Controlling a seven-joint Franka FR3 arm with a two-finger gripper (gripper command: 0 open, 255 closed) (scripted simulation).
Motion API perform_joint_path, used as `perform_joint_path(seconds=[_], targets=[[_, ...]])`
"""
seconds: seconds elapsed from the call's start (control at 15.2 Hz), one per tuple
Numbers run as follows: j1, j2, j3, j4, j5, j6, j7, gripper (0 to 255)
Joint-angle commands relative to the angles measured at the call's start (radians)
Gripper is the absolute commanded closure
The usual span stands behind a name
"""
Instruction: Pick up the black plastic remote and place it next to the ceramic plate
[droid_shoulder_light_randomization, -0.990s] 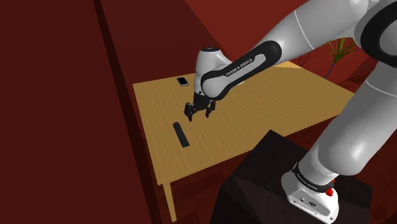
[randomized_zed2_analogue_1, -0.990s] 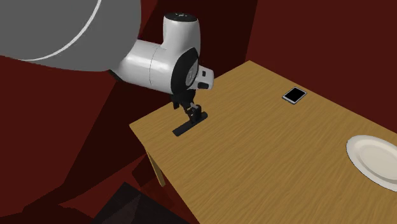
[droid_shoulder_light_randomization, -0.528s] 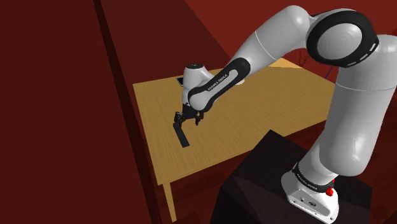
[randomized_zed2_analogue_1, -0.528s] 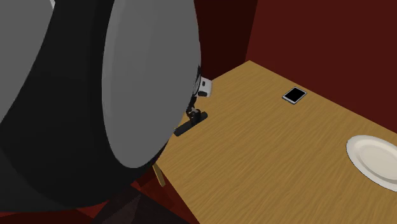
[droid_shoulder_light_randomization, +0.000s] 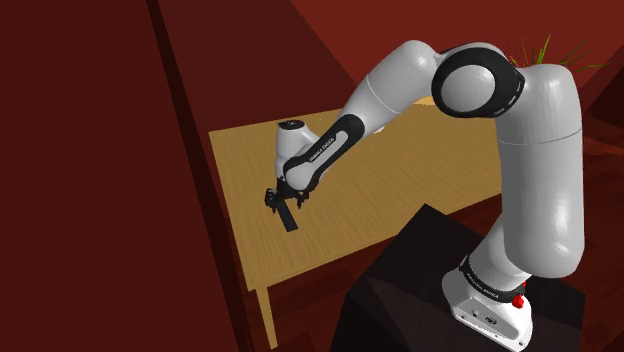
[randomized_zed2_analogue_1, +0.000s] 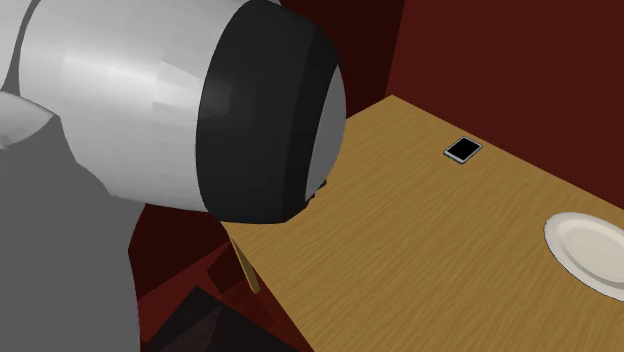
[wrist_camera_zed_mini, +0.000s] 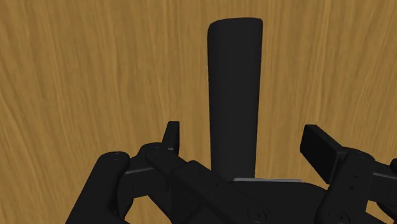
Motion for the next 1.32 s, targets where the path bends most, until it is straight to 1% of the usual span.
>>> perform_joint_path(seconds=[0.0,0.2,0.73,0.79,1.25], targets=[[0.006,0.027,-0.005,0.009,-0.006,0.018,0.005,0],[0.012,0.058,-0.011,0.018,-0.012,0.040,0.009,0],[0.012,0.058,-0.011,0.018,-0.011,0.040,0.009,0],[0.012,0.058,-0.011,0.018,-0.011,0.040,0.009,255],[0.014,0.060,-0.011,0.021,-0.012,0.040,0.010,255]])
